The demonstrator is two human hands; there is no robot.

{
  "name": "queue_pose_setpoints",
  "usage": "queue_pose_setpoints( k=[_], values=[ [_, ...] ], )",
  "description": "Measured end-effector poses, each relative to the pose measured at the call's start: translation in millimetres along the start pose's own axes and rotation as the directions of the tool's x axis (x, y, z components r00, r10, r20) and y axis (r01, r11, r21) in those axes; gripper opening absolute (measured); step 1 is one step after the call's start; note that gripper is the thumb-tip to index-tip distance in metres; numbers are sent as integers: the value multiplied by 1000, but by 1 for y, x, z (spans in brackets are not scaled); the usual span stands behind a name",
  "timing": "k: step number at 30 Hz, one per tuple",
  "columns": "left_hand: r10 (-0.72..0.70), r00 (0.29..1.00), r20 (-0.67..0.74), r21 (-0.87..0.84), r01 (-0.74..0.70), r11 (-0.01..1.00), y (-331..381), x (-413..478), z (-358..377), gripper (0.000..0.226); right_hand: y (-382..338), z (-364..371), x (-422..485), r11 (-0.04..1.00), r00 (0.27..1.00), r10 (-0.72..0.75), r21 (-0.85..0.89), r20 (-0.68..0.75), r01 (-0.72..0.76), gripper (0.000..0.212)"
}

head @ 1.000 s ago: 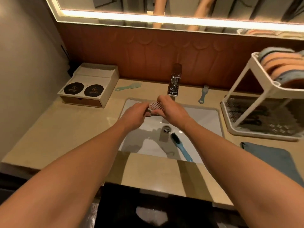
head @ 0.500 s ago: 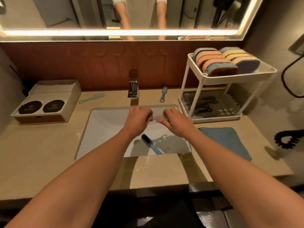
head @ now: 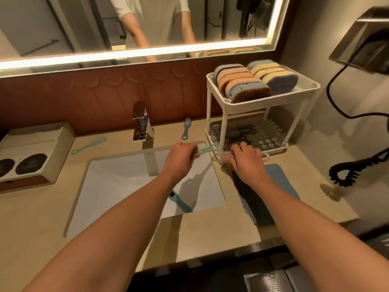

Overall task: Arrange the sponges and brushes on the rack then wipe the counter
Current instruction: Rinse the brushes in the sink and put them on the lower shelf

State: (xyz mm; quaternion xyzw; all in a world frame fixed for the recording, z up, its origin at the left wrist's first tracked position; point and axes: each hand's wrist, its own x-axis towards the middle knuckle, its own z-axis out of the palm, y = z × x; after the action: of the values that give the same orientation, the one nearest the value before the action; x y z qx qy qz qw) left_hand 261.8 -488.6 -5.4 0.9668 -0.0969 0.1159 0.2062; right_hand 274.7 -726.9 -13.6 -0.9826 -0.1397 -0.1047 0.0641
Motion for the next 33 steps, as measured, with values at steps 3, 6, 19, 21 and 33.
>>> queue_pose_setpoints(
  k=[3,6,19,21,33],
  values=[
    [12,1000,10,15,-12,1000,1,23,7,12,21,10,3,994,994,98,-31,-54,-100,33],
    [-1,999,41,10,1,1000,1,45,16,11,35,17,12,994,993,104,-39,-50,-106,34],
    [102,961,256,-76,-85,993,17,134,55,18,59,27,68,978,972,207,-50,112,-202,19],
    [94,953,287,-123,-61,991,19,146,63,20,64,30,74,977,968,213,-37,130,-210,31],
    [221,926,305,-269,-139,953,36,171,96,34,91,70,90,975,974,195,86,116,-206,62]
  ],
)
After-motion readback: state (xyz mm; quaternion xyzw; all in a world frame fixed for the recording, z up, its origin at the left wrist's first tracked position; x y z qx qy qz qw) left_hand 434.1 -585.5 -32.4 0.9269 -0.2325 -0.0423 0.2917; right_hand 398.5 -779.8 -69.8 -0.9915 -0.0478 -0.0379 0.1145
